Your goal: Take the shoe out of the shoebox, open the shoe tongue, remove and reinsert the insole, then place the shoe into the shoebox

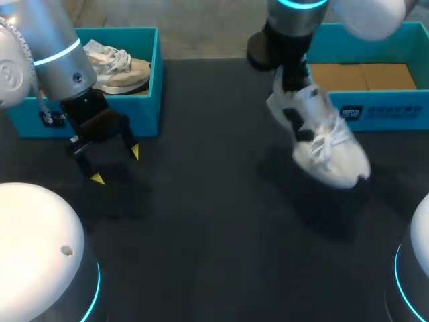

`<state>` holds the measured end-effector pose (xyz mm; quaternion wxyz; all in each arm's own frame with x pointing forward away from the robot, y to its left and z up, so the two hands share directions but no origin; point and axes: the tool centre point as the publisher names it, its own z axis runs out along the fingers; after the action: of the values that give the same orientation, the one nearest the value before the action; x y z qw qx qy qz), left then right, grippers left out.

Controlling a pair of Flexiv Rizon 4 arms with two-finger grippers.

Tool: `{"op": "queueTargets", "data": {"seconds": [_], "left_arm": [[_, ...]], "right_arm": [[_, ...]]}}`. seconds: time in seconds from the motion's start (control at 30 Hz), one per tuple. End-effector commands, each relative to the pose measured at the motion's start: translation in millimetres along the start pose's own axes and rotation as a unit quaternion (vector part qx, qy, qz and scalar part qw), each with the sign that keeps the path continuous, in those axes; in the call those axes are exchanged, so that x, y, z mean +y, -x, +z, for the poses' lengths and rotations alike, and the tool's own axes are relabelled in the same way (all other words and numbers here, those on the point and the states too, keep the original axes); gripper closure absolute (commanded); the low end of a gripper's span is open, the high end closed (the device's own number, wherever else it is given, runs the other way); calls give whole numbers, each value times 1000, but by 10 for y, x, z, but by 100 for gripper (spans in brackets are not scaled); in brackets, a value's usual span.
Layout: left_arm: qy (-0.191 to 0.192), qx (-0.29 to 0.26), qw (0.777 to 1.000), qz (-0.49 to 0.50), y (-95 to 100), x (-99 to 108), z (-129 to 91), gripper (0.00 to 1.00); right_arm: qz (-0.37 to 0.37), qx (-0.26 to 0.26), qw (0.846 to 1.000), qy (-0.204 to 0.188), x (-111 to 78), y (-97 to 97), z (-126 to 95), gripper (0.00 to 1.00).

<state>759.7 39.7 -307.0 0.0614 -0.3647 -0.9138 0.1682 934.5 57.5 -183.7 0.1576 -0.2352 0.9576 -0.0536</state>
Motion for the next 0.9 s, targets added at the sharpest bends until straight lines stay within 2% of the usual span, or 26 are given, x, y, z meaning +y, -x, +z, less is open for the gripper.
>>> {"op": "queueTargets", "data": {"seconds": [0.03, 0.33, 0.5, 0.63, 0.77, 0.9], "left_arm": [[2, 0, 1000, 0, -11, -4, -1, 0], [2, 0, 1000, 0, -11, -4, -1, 0], [2, 0, 1000, 0, -11, -4, -1, 0], [2, 0, 1000, 0, -11, -4, -1, 0], [2, 0, 1000, 0, -11, -4, -1, 0], [2, 0, 1000, 0, -11, -4, -1, 0]], "right_arm": [[-5, 23, 1000, 6, -434, 226, -39, 100], [-1, 40, 999, -24, -1320, 569, -44, 100], [4, 42, 998, -36, -1742, 652, -50, 100], [6, 39, 999, -36, -1993, 682, 1, 100], [6, 42, 998, -37, -2145, 692, 37, 100], [19, 46, 998, -27, -2308, 613, 98, 100]]}}
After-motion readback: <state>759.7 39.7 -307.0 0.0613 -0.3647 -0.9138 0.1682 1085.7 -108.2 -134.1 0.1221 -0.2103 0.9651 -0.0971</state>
